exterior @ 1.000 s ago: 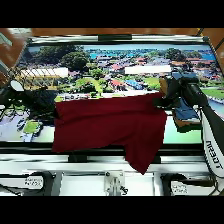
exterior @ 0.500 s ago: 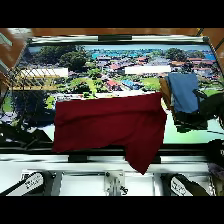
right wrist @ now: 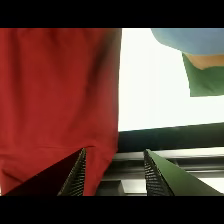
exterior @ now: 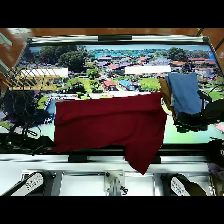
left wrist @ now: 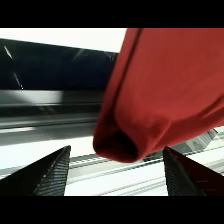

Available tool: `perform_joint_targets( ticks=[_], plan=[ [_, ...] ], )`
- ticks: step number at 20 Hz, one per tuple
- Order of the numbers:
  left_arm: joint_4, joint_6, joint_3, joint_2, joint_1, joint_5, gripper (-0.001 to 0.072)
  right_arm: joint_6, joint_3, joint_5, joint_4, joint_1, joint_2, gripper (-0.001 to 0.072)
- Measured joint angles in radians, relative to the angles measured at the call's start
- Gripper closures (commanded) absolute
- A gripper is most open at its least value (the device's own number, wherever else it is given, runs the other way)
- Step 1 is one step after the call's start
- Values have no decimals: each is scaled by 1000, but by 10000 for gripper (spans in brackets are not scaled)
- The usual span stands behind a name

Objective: Fold the shirts.

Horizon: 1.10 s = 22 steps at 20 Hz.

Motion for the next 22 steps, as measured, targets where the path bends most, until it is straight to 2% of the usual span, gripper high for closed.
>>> perform_joint_targets(
  ticks=[2,3,5,6,7,10,13,19,21,22],
  plan=[
    [-7,1,-3,-4,-30,11,40,-2,-1,1,7,-1,1,204],
    [-18,1,-4,-8,-44,21,100,-3,-1,1,8,-1,2,204],
    [-40,3,-7,-22,-71,68,540,-3,-2,-1,10,-2,2,204],
    [-42,5,-8,-27,-83,88,668,-3,-4,-5,9,-2,2,158],
    [-64,6,-7,-30,-95,94,674,-9,-14,-14,3,-2,3,57],
    [-86,5,-7,-36,-112,84,674,-45,-103,-60,-2,-23,3,59],
    [-97,5,-6,-36,-118,64,674,-91,-249,-78,88,-38,3,60],
    [-105,5,-3,-34,-122,33,674,-95,-403,34,151,43,3,71],
    [-105,5,-3,-33,-122,27,674,-68,-417,85,156,72,3,192],
    [-106,5,-2,-33,-122,27,674,-55,-422,107,159,85,3,192]
  ],
)
